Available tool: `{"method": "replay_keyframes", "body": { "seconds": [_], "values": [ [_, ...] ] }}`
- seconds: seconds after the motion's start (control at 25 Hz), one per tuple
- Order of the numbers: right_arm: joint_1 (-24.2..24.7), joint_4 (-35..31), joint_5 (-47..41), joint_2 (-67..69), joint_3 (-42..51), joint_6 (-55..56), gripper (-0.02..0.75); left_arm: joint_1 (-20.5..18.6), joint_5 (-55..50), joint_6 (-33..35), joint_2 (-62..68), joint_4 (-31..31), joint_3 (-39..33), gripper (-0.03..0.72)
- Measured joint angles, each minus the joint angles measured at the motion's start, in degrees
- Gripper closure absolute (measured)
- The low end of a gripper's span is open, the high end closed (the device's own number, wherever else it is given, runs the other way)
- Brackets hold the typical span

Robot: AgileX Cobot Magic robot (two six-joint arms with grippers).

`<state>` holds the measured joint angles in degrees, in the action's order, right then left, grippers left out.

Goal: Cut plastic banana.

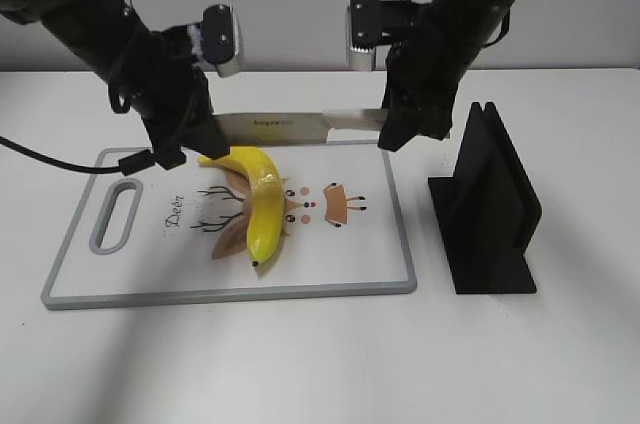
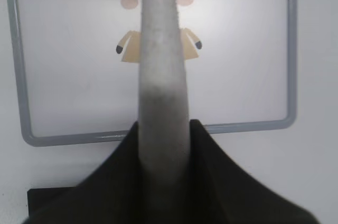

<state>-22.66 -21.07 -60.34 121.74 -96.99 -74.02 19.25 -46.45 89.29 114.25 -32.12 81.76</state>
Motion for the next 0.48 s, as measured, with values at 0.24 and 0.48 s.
{"method": "replay_keyframes", "body": {
  "seconds": [0.24, 0.48],
  "values": [
    [0.0, -0.1, -3.0, -5.6, -2.4, 0.0, 0.561, 0.0, -2.2, -0.2, -8.0, 0.8, 0.0, 0.714],
    [0.0, -0.8, -4.3, -7.4, -3.1, -0.1, 0.561, 0.1, -3.6, -0.2, -11.6, 1.0, 0.0, 0.713]
  ]
}}
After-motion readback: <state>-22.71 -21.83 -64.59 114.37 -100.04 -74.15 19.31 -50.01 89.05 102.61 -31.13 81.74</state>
